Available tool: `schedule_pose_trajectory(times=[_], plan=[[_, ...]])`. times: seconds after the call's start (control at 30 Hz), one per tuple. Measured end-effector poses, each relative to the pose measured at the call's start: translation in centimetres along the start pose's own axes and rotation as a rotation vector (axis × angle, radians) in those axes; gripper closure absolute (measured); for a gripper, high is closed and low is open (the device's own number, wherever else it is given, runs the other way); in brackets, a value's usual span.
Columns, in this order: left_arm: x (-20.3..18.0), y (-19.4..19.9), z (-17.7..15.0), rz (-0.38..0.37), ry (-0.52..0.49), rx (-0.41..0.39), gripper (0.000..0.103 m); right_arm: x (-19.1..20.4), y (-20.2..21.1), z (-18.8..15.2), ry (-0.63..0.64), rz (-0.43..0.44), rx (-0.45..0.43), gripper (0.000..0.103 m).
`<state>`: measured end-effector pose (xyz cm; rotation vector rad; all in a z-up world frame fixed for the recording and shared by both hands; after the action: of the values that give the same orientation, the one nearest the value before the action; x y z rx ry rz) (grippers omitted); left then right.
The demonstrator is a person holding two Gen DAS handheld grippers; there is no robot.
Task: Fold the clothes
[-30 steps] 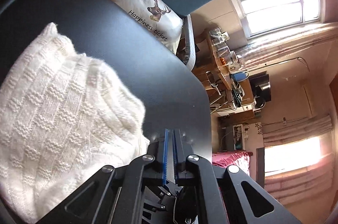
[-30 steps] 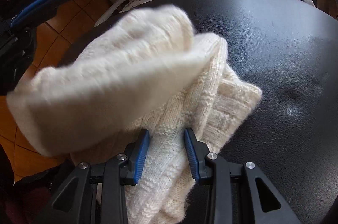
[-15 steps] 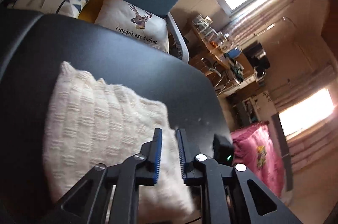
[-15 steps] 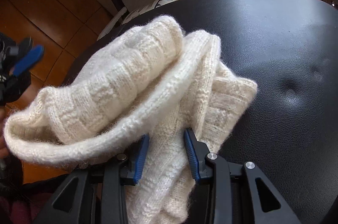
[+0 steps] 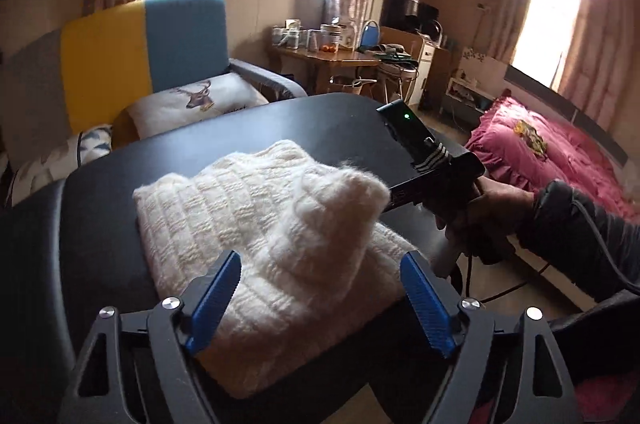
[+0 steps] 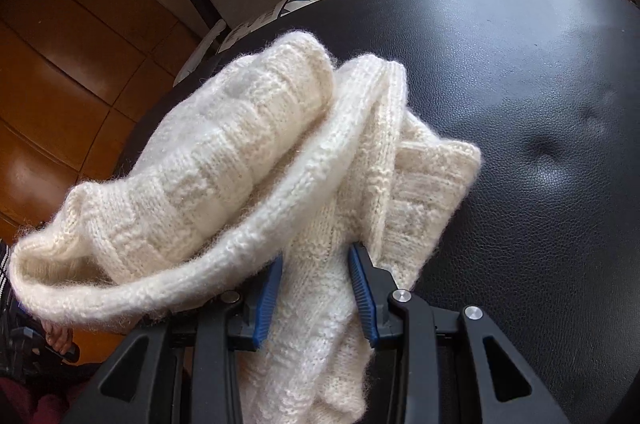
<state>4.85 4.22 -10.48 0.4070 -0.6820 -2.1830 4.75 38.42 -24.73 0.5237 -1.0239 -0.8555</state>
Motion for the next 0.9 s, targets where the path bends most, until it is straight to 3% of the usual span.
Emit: schedule_pose_trajectory(times=[0.1,0.2,0.27,0.3,0.5,0.53,0.6,0.7,0.8,0.9], plan=[[-0.2,-2.6,0.3,0.047,-0.08,0.028,0.019,-1.1,1.1,-0.5,-0.017,0.008,-0.009,0.068],[0.3,-4.8,0.4,-0.002,-0.011,0.068,0.024,-2.1,2.2,-0.8,-0.03,0.021,-0.016,0.068],[0.7,-6.1,0.4,-0.065,0.08,0.113,0.078,-2.7,2.9,-1.1,-0.027,0.022,-0.016,0.068],[0.8,-6.6,0.5,-0.073,0.116,0.122,0.091,-3.0,3.3,-1.4,-0.023,0.021,-0.015,0.068],[-2.1,-3.3,4.0,-0.261,0.155,-0.039,0.092,-4.8,5.3,-2.2,0.006,0.025,-0.017,0.068],[-3.1,-3.0,4.2,-0.281,0.123,-0.05,0.092,-5.1,5.7,-2.4,0.007,0.034,-0.022,0.068],[-4.8,-4.2,3.2,-0.315,0.072,0.002,0.092,-5.9,6.1,-2.4,-0.021,0.065,-0.035,0.069],[-5.1,-7.6,1.5,-0.306,0.105,0.072,0.092,-7.1,6.9,-2.6,-0.042,0.084,-0.043,0.075],[-3.6,-8.7,1.3,-0.275,0.229,0.05,0.091,-8.3,8.3,-3.2,-0.053,0.091,-0.05,0.075],[-2.7,-8.1,1.6,-0.228,0.291,0.004,0.091,-9.1,10.4,-3.8,-0.043,0.078,-0.039,0.075]])
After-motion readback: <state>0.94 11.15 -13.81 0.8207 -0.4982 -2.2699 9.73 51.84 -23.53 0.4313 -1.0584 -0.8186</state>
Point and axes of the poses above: each gripper's, at about its wrist camera, not at the fingertips, and y roughly against the way its jaws point, x to its left, z to its top, the point moved 8 cm from there along -y, roughly the way its jaws point, and after that the axes turned 3 degrees about -x, right-handed, at the moved point
